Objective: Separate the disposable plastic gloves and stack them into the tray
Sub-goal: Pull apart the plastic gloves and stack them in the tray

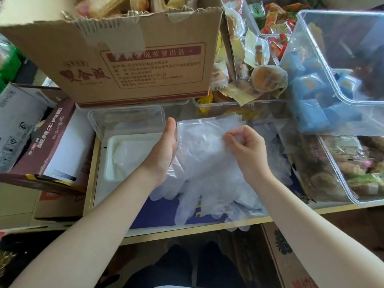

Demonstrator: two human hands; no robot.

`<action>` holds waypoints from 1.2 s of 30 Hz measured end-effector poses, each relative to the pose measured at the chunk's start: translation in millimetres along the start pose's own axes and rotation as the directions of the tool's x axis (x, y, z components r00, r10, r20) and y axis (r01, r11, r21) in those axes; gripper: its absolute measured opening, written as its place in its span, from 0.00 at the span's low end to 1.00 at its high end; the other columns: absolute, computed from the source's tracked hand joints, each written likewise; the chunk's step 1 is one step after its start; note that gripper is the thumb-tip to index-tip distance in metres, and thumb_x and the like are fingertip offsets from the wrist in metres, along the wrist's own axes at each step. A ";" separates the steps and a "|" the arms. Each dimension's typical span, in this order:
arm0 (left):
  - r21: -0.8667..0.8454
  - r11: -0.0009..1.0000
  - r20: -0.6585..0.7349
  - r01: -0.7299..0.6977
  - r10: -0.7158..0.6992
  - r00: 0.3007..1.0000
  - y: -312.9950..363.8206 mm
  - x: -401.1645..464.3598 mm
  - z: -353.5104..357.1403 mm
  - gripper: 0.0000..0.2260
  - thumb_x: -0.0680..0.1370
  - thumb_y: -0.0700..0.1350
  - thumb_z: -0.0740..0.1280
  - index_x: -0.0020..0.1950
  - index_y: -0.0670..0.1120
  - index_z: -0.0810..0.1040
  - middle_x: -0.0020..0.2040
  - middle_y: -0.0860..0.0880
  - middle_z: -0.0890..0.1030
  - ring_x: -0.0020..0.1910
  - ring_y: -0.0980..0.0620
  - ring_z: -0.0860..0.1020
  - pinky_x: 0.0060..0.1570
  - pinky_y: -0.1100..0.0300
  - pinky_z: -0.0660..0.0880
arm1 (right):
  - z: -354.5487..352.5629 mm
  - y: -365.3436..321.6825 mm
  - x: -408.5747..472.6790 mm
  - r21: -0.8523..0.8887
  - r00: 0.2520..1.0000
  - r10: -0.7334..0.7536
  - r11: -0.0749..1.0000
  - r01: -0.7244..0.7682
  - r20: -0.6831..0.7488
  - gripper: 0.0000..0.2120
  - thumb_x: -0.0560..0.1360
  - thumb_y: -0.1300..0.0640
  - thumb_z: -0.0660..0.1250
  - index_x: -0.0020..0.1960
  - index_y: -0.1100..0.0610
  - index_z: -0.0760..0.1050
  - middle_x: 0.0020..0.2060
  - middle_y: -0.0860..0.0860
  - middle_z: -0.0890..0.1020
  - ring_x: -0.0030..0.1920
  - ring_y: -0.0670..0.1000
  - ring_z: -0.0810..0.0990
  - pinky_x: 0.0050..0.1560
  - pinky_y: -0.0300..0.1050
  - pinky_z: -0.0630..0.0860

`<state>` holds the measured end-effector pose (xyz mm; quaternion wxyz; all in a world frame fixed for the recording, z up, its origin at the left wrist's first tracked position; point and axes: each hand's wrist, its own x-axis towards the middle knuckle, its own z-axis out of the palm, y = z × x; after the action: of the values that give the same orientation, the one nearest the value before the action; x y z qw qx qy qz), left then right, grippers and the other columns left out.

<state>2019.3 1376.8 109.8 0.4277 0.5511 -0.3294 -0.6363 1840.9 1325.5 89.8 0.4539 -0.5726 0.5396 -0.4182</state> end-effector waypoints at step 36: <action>0.495 0.746 -0.084 -0.446 0.552 0.830 11.7 -2.9 -38.4 0.05 0.79 0.49 0.62 0.48 0.55 0.77 0.46 0.42 0.79 0.45 0.52 0.76 0.49 0.67 0.70 | -3.8 -14.8 -2.3 0.258 0.887 -0.027 0.961 -0.104 0.461 0.33 0.71 0.75 0.64 0.67 0.47 0.62 0.35 0.50 0.79 0.37 0.46 0.79 0.43 0.39 0.78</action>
<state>2059.2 1376.5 114.7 0.4759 0.5947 -0.5544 -0.3356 1840.6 1327.6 105.1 0.6523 -0.5757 0.3644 -0.3322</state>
